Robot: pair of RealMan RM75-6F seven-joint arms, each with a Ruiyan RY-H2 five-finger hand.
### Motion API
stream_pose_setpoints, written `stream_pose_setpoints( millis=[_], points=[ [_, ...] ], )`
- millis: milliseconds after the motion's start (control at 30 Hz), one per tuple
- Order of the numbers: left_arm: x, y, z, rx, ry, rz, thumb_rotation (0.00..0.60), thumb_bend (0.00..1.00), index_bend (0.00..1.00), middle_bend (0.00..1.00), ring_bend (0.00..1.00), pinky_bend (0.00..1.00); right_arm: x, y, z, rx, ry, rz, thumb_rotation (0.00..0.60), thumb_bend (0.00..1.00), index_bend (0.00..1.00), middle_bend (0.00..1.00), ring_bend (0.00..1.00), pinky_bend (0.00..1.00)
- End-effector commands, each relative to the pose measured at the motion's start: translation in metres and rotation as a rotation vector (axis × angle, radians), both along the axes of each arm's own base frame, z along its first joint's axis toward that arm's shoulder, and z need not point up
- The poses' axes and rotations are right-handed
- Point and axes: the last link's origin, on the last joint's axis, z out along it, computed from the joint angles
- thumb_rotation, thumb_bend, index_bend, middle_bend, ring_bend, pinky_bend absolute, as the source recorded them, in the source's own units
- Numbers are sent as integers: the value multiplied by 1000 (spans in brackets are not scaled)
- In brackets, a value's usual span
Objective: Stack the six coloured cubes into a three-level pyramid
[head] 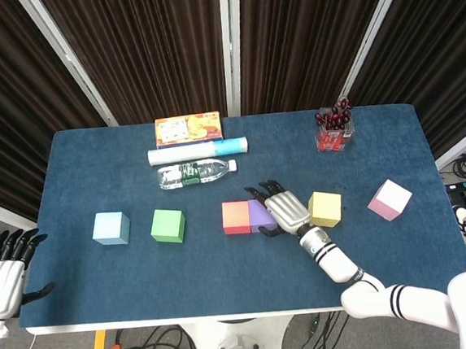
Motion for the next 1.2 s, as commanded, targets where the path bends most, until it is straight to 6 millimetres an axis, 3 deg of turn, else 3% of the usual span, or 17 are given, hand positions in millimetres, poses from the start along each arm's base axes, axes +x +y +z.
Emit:
stream_pose_setpoints(
  millis=[33, 900, 1200],
  points=[
    [0, 0, 0, 0, 0, -1, 600, 0, 187, 129, 52, 0, 0, 0, 0, 0, 1, 0, 600, 233, 0, 312, 42, 0],
    [1, 3, -2, -12, 6, -5, 600, 0, 187, 129, 52, 0, -5, 2, 1, 16, -20, -31, 600, 233, 0, 297, 39, 0],
    [2, 3, -1, -7, 9, -10, 600, 0, 187, 129, 52, 0, -5, 3, 0, 31, -14, -26, 600, 222, 0, 156, 0, 0]
  ],
)
